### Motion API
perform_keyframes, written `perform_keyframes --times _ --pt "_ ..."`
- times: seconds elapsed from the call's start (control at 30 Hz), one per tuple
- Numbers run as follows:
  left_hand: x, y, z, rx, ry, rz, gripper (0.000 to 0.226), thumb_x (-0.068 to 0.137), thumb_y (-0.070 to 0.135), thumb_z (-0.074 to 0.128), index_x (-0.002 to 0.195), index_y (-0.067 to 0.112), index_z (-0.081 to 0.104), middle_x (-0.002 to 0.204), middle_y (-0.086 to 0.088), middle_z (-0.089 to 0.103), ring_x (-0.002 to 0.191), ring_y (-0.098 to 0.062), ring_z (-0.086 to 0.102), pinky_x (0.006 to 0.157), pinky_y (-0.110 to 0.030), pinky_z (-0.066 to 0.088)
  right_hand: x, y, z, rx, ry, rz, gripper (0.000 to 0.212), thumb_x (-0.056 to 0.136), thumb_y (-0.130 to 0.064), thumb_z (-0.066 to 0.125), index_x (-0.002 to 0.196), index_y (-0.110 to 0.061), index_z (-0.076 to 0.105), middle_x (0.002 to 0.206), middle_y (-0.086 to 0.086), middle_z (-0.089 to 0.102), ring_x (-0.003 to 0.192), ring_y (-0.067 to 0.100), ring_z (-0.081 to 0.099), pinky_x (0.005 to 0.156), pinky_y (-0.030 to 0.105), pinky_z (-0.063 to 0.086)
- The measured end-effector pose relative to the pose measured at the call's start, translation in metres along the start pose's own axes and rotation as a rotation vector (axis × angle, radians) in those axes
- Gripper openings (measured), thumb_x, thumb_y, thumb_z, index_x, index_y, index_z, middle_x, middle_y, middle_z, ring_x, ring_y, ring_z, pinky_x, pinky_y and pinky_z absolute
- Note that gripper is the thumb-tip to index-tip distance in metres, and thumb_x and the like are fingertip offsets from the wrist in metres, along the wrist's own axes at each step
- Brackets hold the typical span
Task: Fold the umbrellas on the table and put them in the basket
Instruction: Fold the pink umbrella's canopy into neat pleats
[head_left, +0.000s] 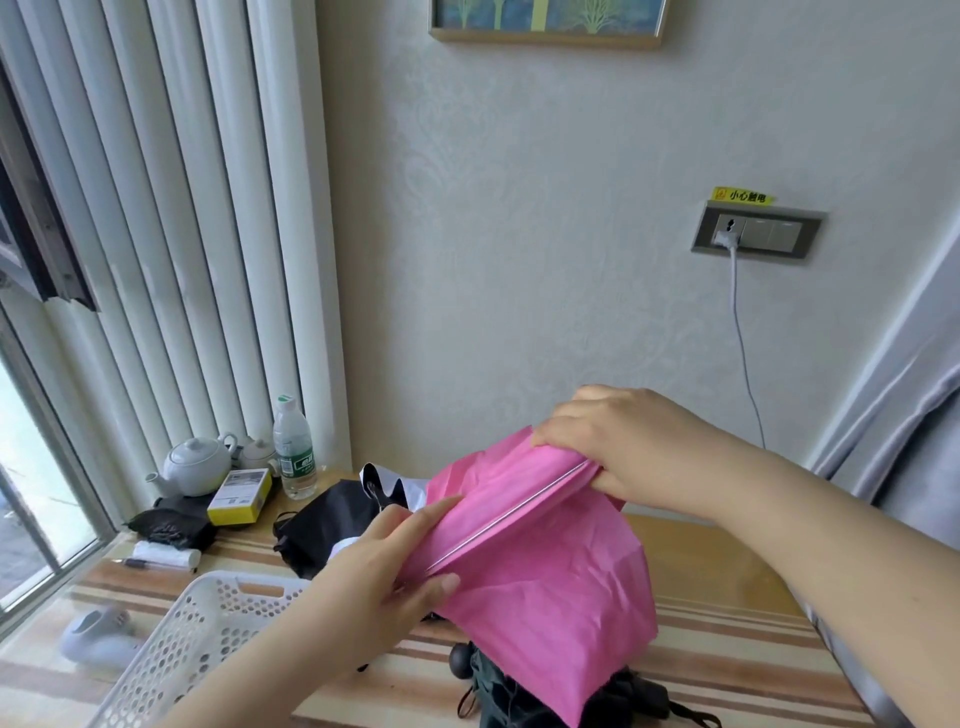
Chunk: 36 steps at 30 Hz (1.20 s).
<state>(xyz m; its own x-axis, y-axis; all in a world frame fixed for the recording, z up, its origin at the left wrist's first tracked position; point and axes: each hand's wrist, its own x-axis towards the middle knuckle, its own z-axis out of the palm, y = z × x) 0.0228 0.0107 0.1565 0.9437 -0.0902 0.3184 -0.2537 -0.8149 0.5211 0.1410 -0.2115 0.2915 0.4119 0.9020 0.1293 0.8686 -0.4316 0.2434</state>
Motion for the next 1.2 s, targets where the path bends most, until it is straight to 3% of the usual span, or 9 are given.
perform_keyframes --times 0.1,0.27,0.4,0.5,0.6,0.67,0.77,1.03,1.2 --pt "0.000 0.003 0.004 -0.058 0.059 0.033 0.064 0.073 0.074 0.034 0.126 0.077 -0.002 0.108 0.030 0.039 0.080 -0.004 0.053 0.076 -0.018 0.045 -0.001 0.002 0.001 0.029 -0.033 0.026 0.042 0.083 -0.010 0.055 0.120 -0.029 0.059 0.108 -0.010 0.061 0.104 0.016 0.051 0.081 0.037 0.048" --pt "0.004 0.012 0.003 -0.026 0.028 0.049 0.066 0.060 0.096 0.011 0.122 0.080 -0.006 0.114 0.036 0.040 0.084 -0.004 0.057 0.075 -0.015 0.045 -0.006 0.006 0.002 0.046 -0.050 0.050 0.040 0.084 -0.012 0.057 0.118 -0.032 0.059 0.106 -0.013 0.060 0.103 0.012 0.050 0.083 0.035 0.047" --pt "0.004 0.008 0.006 -0.059 0.111 0.107 0.054 0.072 0.088 0.026 0.125 0.078 0.018 0.106 0.041 0.053 0.089 0.001 0.061 0.076 -0.014 0.047 -0.011 0.007 0.006 0.086 -0.041 0.062 0.037 0.083 -0.018 0.061 0.115 -0.036 0.059 0.105 -0.016 0.060 0.104 0.009 0.049 0.083 0.033 0.047" --pt "0.000 0.007 0.002 -0.051 0.169 0.093 0.051 0.079 0.065 0.047 0.127 0.071 0.031 0.101 0.031 0.062 0.076 -0.003 0.065 0.065 -0.018 0.050 -0.014 0.012 0.003 0.159 -0.083 0.066 0.063 0.075 -0.036 0.076 0.132 -0.045 0.049 0.125 -0.023 0.052 0.120 -0.002 0.039 0.104 0.024 0.034" --pt "-0.006 0.007 -0.005 -0.092 0.214 0.048 0.053 0.075 0.070 0.049 0.126 0.069 0.035 0.091 0.035 0.063 0.064 0.016 0.054 0.059 -0.009 0.048 -0.028 0.019 -0.011 0.437 -0.056 0.221 0.088 0.063 -0.065 0.073 0.132 -0.066 0.018 0.137 -0.040 0.023 0.129 -0.015 0.019 0.112 0.017 0.015" --pt "-0.011 0.005 -0.008 -0.152 0.250 0.025 0.055 0.070 0.075 0.051 0.123 0.070 0.038 0.089 0.040 0.062 0.061 0.023 0.046 0.060 -0.003 0.044 -0.039 0.022 -0.014 0.671 0.154 0.324 0.075 0.059 -0.079 0.064 0.125 -0.063 0.032 0.125 -0.043 0.039 0.123 -0.014 0.037 0.106 0.019 0.033" --pt "-0.016 -0.001 -0.011 -0.223 0.309 -0.013 0.056 0.063 0.062 0.059 0.116 0.072 0.043 0.095 0.038 0.063 0.070 0.016 0.053 0.069 -0.004 0.044 -0.049 0.018 -0.016 0.813 0.359 0.429 0.051 0.066 -0.072 0.061 0.107 -0.042 0.055 0.099 -0.023 0.059 0.096 0.002 0.059 0.085 0.028 0.051" --pt "-0.023 0.005 -0.022 -0.276 0.384 0.022 0.056 0.062 0.082 0.057 0.116 0.069 0.048 0.115 0.043 0.055 0.107 0.025 0.047 0.087 0.002 0.036 -0.043 -0.014 -0.030 0.949 0.290 0.383 0.035 0.068 -0.055 0.066 0.082 -0.023 0.071 0.081 -0.009 0.071 0.077 0.006 0.064 0.079 0.029 0.052" --pt "-0.024 0.008 -0.024 -0.287 0.417 0.003 0.059 0.057 0.055 0.065 0.111 0.072 0.048 0.100 0.043 0.060 0.090 0.027 0.048 0.080 0.003 0.038 -0.034 -0.029 -0.038 0.877 0.408 0.410 0.038 0.060 -0.061 0.067 0.077 -0.026 0.066 0.072 -0.017 0.056 0.062 -0.001 0.049 0.061 0.011 0.040"
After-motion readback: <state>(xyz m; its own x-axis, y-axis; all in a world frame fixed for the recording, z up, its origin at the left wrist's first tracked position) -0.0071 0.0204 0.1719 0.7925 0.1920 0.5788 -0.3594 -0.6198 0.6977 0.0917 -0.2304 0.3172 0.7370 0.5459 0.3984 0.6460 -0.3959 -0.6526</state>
